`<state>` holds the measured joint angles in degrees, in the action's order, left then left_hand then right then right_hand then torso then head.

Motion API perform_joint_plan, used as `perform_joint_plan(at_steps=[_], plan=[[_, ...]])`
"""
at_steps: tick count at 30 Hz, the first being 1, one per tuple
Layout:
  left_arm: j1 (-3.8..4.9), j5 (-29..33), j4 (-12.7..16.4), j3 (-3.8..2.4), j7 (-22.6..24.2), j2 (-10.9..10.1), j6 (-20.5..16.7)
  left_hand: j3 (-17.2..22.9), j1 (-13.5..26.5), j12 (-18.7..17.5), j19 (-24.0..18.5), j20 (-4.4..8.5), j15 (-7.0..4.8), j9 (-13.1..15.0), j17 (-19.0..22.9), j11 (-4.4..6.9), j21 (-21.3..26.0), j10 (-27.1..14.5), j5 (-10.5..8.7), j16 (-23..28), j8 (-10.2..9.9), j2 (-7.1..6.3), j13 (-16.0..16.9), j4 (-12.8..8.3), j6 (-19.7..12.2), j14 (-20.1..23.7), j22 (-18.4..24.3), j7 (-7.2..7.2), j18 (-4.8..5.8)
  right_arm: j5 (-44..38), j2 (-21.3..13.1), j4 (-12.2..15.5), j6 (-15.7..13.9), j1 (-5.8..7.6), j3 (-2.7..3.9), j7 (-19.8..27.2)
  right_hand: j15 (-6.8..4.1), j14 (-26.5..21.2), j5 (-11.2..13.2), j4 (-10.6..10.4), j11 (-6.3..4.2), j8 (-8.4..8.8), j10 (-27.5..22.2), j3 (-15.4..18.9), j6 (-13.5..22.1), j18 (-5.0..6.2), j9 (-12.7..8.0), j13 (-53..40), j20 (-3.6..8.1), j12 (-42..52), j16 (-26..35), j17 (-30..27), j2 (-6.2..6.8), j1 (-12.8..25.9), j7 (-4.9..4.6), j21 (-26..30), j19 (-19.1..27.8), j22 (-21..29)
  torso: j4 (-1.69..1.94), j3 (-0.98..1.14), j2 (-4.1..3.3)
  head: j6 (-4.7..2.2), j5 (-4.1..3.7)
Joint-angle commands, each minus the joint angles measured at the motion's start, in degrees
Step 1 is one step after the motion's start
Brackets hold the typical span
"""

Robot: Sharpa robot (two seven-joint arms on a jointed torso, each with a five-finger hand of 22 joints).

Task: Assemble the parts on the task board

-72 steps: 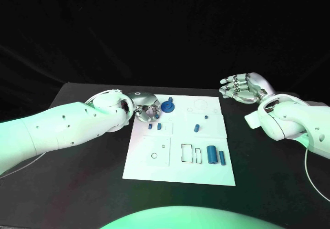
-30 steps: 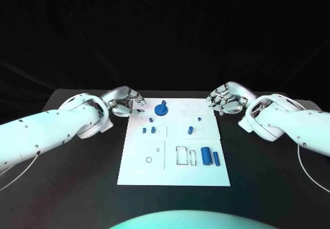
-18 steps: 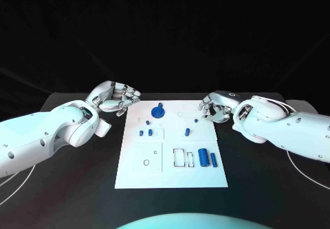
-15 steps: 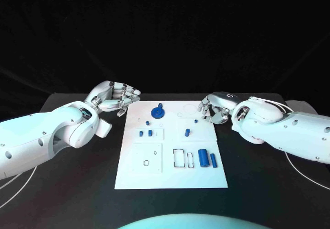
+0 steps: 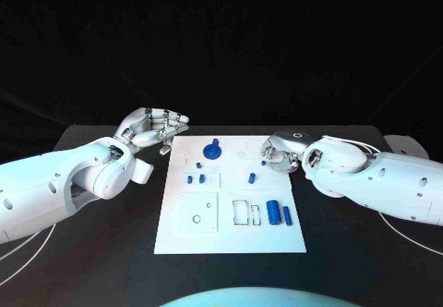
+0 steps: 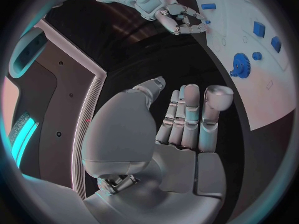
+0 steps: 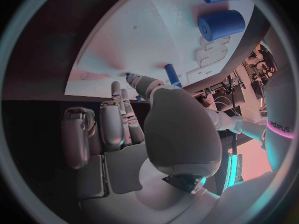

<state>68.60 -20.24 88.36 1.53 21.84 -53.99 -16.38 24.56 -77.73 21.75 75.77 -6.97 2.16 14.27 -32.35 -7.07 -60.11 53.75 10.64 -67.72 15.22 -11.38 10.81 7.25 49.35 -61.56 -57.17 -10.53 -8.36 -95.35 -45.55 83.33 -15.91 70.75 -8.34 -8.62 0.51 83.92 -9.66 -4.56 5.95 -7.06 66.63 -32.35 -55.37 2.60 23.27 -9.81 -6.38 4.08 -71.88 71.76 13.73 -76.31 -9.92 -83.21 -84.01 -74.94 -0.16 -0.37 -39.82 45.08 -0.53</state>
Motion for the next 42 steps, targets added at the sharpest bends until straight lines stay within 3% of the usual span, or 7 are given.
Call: perform_joint_plan(at_steps=[1, 14, 27, 33, 42], plan=[[0.01, 1.82, 0.24, -0.05, 0.93, -0.01, 0.73, -0.18, -0.52, 0.38, 0.26, -0.28, 0.44, 0.11, -0.08, -0.09, -0.34, -0.58, 0.25, -0.27, 0.24, 0.02, 0.14, -0.14, -0.38, -0.09, -0.11, -0.28, 0.99, -2.19, 0.2, 0.01, 2.55, -0.25, -0.02, -0.82, 0.38, 2.73, -0.21, 0.06, -0.07, -0.43, -0.49, -0.46, -0.6, -0.57, 0.12, 0.08, -0.24, -0.21, -0.29, 0.02, 0.17, 0.14, 0.04, -0.16, -1.73, -6.27, -0.07, 0.1, -0.07, 0.21, 0.19], [0.02, 1.99, 0.19, -0.05, 0.45, 0.0, 0.76, -0.14, -0.79, 1.62, 0.13, -0.52, 0.68, 0.39, -0.13, -0.39, -0.62, -1.88, 0.23, -0.32, 0.88, 0.27, 0.73, -0.29, -1.09, 0.11, -0.39, -0.64, 1.0, -2.39, 1.74, -0.41, 1.8, -0.67, -0.03, -0.79, 0.06, 2.71, -0.52, 1.0, -0.55, -1.52, 0.74, -1.59, -1.86, -1.03, 0.89, -0.19, -0.12, 0.33, -1.52, 0.62, -1.08, -0.7, 0.52, -1.95, -2.58, -8.63, -0.02, 0.12, -0.01, 0.27, 0.49], [0.02, 2.0, 0.38, -0.05, 0.0, -0.06, 0.84, -0.04, -1.01, 2.33, 0.15, -0.64, 0.79, 0.55, -0.09, -0.52, -0.94, -2.55, 0.2, -0.34, 1.26, 0.44, 1.05, -0.42, -1.49, 0.18, -0.71, -0.81, 1.04, -4.0, 2.94, -1.91, 4.48, -1.05, -0.11, -2.05, -0.44, 2.78, 1.58, 2.19, -1.22, -2.73, 2.4, -3.17, -3.18, -1.51, 1.77, -0.59, 0.25, 0.66, -2.7, 1.12, -2.66, -1.24, 1.2, -3.58, -3.54, -10.8, -0.07, 0.1, 0.0, 0.57, 0.49], [0.02, 2.0, 0.52, -0.05, -0.22, -0.11, 0.86, -0.01, -1.07, 2.56, 0.13, -0.67, 0.82, 0.59, 0.01, -0.56, -0.98, -2.78, 0.2, -0.32, 1.39, 0.48, 1.16, -0.46, -1.63, 0.24, -0.73, -0.85, 1.03, -6.99, 3.17, -1.66, 6.16, -1.2, -0.19, -3.61, -1.16, 2.94, 1.66, 3.69, -2.16, -4.28, 4.56, -3.45, -5.12, -2.06, 2.74, -1.25, 0.81, 1.33, -3.62, 1.62, -3.39, -1.89, 2.17, -5.26, -4.77, -13.03, -0.09, 0.14, -0.01, 0.7, 0.45], [0.02, 2.0, 0.66, -0.05, -0.54, -0.17, 0.83, 0.06, -1.21, 2.91, -0.03, -0.73, 0.88, 0.67, 0.53, -0.63, -0.83, -3.15, 0.21, -0.1, 1.57, 0.53, 1.3, -0.55, -1.85, 0.58, -0.56, -0.94, 0.98, -11.51, 3.05, -0.97, 5.35, -1.41, -0.24, -6.14, -1.99, 2.82, 1.51, 5.57, -3.09, -5.87, 7.0, -3.96, -6.83, -2.32, 3.93, -2.37, 1.62, 2.13, -3.41, 0.95, -5.03, -3.1, 2.9, -6.01, -5.35, -14.03, -0.1, 0.1, 0.05, 0.94, 0.25]])
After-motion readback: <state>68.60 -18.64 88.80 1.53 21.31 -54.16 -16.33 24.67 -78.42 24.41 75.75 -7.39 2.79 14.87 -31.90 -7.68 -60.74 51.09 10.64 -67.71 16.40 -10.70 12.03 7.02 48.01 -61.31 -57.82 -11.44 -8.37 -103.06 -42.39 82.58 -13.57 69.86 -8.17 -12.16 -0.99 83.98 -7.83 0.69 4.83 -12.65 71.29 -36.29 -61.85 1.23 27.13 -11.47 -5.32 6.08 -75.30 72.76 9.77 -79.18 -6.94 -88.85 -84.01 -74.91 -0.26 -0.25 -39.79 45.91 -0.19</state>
